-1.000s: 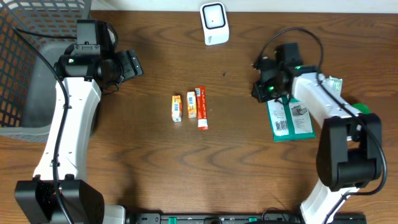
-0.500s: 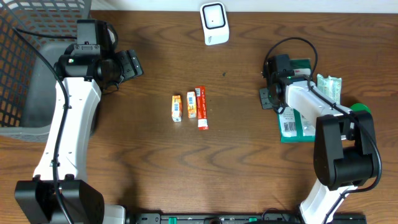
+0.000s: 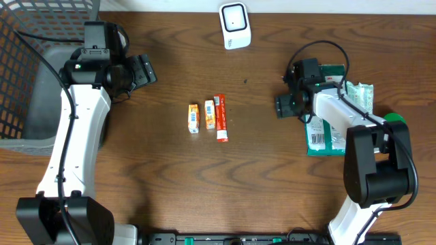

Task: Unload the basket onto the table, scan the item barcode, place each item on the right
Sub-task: 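Release the gloves pack and move the right gripper left to the red packet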

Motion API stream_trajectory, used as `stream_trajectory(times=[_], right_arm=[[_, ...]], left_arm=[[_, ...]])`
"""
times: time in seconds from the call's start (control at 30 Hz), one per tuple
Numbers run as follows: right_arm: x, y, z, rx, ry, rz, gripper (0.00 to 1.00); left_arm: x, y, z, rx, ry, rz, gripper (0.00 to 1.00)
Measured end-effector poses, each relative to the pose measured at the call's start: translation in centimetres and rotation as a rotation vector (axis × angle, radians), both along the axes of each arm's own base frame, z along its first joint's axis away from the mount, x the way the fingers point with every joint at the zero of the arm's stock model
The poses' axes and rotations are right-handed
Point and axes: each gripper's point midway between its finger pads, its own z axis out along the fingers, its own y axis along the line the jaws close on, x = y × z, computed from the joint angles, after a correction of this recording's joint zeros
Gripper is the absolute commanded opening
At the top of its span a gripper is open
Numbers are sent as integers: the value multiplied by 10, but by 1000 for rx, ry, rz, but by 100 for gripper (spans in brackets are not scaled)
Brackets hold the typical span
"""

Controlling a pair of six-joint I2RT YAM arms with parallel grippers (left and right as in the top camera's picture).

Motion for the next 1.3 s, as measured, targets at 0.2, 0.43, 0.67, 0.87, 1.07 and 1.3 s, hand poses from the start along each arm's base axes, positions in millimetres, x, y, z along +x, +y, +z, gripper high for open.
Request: stream_trajectory(times=[0.2,0.43,0.67,0.87,1.07,1.3], right_arm=[[-2,66,17,289,-11,109,75],[-17,123,30,427,7,195,72],[-36,163,27,378,11,242,71],[-45,184,22,276,-36,257,72],[-50,197,19,193,-85,252,74],[-50,195,18,119,-124,234,76]], left_arm=[[0,0,0,0,0,0,86],[0,0,0,0,0,0,86],[0,0,0,0,0,0,86],[0,0,0,0,0,0,86],[0,0,0,0,0,0,86],[0,0,0,0,0,0,86]])
